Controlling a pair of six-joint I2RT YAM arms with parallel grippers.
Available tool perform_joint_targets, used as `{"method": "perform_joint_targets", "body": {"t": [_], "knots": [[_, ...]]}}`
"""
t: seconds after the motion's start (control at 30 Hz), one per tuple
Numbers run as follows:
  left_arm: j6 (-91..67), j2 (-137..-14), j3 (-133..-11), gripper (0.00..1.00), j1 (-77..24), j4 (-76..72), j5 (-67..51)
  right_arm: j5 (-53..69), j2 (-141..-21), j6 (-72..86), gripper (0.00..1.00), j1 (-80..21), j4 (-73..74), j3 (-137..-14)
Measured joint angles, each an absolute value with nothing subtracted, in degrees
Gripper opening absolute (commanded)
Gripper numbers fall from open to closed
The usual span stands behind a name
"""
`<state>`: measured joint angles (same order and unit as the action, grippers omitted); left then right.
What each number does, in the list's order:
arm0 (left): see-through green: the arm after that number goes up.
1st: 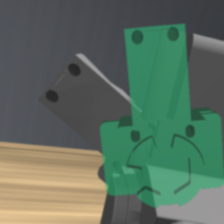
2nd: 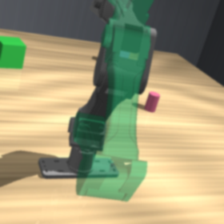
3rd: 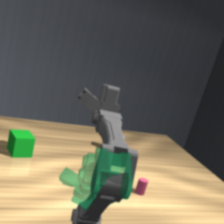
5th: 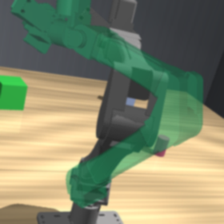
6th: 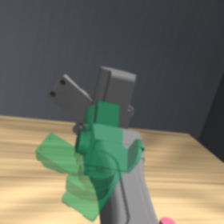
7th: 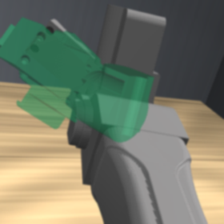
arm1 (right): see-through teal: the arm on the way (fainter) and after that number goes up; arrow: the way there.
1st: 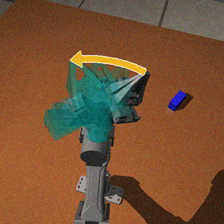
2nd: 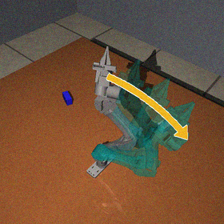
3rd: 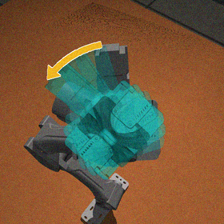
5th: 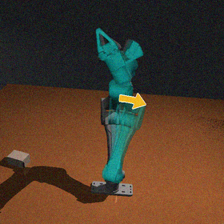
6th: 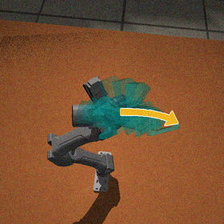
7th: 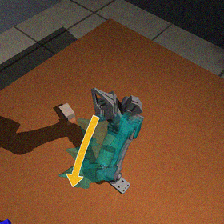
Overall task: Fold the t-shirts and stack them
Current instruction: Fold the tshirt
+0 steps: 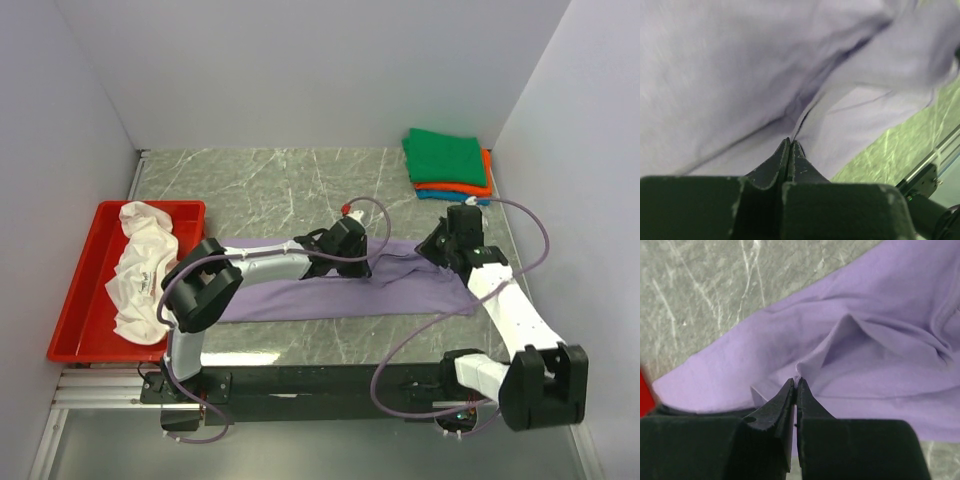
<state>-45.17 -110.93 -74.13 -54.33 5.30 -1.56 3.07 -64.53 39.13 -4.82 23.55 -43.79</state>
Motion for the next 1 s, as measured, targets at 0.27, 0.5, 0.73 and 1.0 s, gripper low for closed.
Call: {"method": "perform_joint_targets", "body": {"t": [0.27,0.5,0.73,1.0], "knots": [[-41.7,-110.9,-80.9,0.01,-53.0,8.5,-1.2,4.6,-54.0,39.1,0.00,-3.9,28.3,-42.9],[-38.0,-110.8,-83.3,0.01,-53.0,9.8,-1.5,5.2,-48.0,39.5,0.00,-3.7,33.1,-42.7],[-35.7,-110.5,-82.6,0.00,-53.0,10.9,-2.3,6.3,-39.9,41.1,0.00,-3.7,37.4,-37.9],[-33.7,-108.6,-79.4,0.01,-53.0,10.6,-5.9,8.2,-29.6,45.0,0.00,-3.7,43.7,-31.2]]}}
